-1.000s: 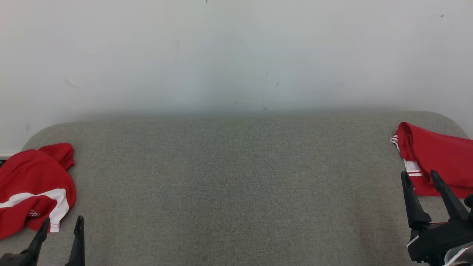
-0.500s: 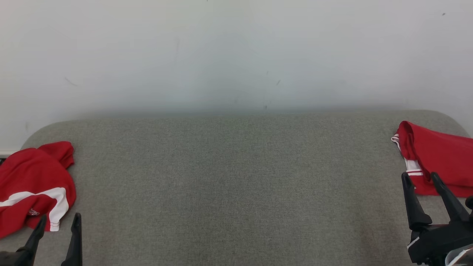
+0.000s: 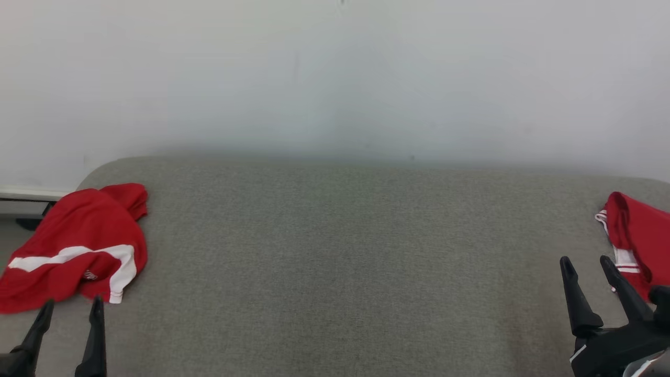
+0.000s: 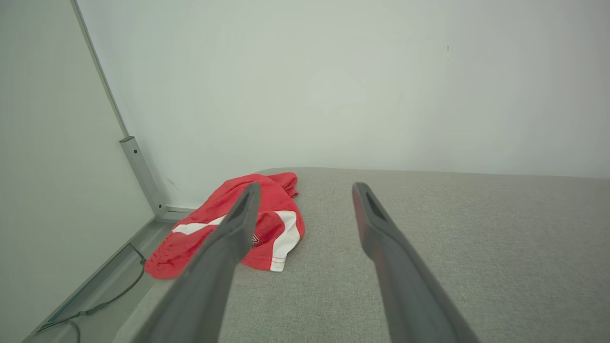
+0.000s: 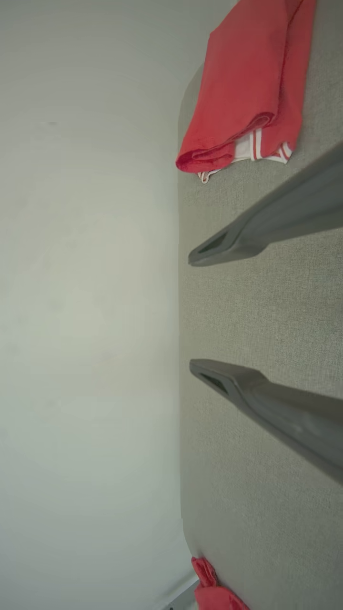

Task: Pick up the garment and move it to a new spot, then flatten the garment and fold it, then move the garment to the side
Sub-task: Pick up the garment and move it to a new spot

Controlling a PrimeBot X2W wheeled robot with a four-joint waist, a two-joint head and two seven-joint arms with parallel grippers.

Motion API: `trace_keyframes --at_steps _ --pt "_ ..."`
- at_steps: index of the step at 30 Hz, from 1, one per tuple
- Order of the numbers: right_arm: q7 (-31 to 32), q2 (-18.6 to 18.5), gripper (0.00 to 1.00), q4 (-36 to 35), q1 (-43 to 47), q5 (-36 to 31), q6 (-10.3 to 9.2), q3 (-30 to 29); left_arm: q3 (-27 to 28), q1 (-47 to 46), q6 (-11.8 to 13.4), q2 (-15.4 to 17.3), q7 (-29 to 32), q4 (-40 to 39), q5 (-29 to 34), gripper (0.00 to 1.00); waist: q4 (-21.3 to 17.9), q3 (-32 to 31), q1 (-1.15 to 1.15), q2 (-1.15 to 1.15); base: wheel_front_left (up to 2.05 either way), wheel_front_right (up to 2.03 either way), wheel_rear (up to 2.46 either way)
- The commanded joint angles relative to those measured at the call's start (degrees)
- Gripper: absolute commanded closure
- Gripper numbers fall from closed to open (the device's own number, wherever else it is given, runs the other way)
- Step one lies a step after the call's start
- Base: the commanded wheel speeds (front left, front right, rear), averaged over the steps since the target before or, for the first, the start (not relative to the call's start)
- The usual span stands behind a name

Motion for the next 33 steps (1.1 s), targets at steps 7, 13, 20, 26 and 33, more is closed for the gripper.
trace_keyframes --at_steps 7,13,20,26,33 --pt "-0.4 -0.3 0.0 1.3 -0.2 0.9 -0.03 1.3 0.7 0.6 0.5 1.1 0.4 -0.7 -0.4 0.0 8.3 -0.3 0.0 0.0 0.0 0.0 0.0" --pt "-0.5 -0.5 0.0 2.0 -0.2 1.3 -0.03 2.0 0.9 0.8 0.8 1.5 0.6 -0.9 -0.7 0.0 12.5 -0.5 0.0 0.0 0.0 0.0 0.0" --pt "-0.4 -0.5 0.0 2.8 -0.2 1.3 -0.03 3.0 1.2 1.5 1.1 1.8 0.8 -1.3 -1.1 0.0 17.5 -0.8 0.0 0.0 0.0 0.0 0.0" --pt "-0.7 -1.0 0.0 4.1 -1.1 1.9 -0.03 4.3 1.2 1.2 1.1 2.2 0.9 -1.1 -1.3 0.0 20.7 -1.0 0.0 0.0 0.0 0.0 0.0" --pt "-1.1 -1.2 0.0 4.6 -1.9 2.1 -0.03 5.8 1.4 1.1 1.9 2.0 0.6 -1.6 -1.6 0.0 22.8 -0.3 0.0 0.0 0.0 0.0 0.0"
